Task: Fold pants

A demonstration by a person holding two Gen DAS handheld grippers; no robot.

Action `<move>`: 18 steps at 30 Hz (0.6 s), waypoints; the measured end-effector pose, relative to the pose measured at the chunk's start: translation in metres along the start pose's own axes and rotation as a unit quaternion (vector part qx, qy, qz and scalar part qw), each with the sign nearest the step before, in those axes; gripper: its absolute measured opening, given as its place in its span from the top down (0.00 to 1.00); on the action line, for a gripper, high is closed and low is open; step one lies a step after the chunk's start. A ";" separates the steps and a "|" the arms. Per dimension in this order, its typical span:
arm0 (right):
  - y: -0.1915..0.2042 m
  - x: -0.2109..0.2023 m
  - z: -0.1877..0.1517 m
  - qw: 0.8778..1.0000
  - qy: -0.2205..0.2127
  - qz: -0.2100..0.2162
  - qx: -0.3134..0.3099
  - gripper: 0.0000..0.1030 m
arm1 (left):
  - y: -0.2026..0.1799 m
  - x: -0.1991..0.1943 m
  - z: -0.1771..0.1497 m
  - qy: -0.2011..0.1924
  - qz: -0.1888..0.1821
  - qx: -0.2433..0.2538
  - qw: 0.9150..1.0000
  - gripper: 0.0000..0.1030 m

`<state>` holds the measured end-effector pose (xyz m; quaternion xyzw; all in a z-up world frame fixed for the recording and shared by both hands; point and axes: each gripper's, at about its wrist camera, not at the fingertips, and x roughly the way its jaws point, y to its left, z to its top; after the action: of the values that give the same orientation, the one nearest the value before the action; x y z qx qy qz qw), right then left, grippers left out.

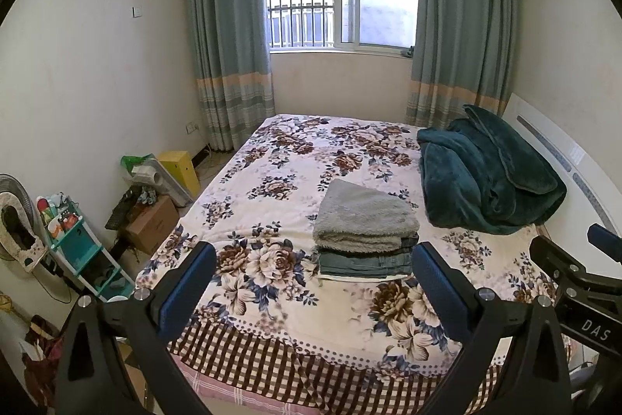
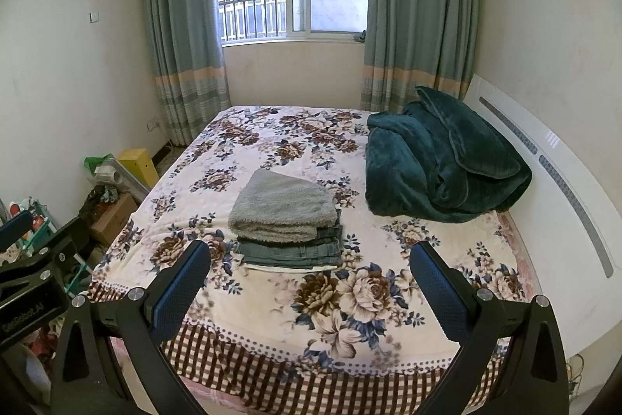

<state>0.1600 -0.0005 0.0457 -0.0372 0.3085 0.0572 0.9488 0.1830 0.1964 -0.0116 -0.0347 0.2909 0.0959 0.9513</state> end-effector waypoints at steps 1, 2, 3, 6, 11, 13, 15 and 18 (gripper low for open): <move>0.001 0.000 0.000 1.000 0.001 0.000 0.001 0.00 | 0.000 0.000 0.000 -0.001 0.001 0.001 1.000 0.00; 0.000 0.000 0.000 1.000 0.000 0.001 0.000 0.00 | 0.000 0.000 0.001 -0.001 0.001 0.001 1.000 0.00; 0.001 0.000 0.000 1.000 -0.001 0.001 0.001 0.00 | 0.000 0.000 0.000 0.000 0.001 0.000 1.000 0.00; 0.000 0.000 0.000 1.000 -0.001 0.001 0.000 0.00 | 0.000 -0.001 -0.001 0.000 0.001 0.000 1.000 0.00; 0.001 -0.001 0.000 1.000 -0.001 -0.001 -0.002 0.00 | 0.001 -0.002 -0.003 0.001 0.001 -0.004 1.000 0.00; 0.000 0.000 0.001 1.000 -0.001 0.001 0.001 0.00 | 0.003 -0.002 -0.005 0.000 0.001 -0.005 1.000 0.00; 0.002 0.001 0.000 1.000 -0.002 -0.002 -0.001 0.00 | 0.004 -0.002 -0.004 0.000 -0.001 -0.003 1.000 0.00; 0.003 0.002 0.000 1.000 -0.003 -0.002 0.000 0.00 | 0.005 -0.003 -0.005 -0.001 0.000 -0.003 1.000 0.00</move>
<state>0.1607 0.0029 0.0444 -0.0379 0.3060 0.0554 0.9497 0.1764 0.2001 -0.0142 -0.0381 0.2896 0.0965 0.9515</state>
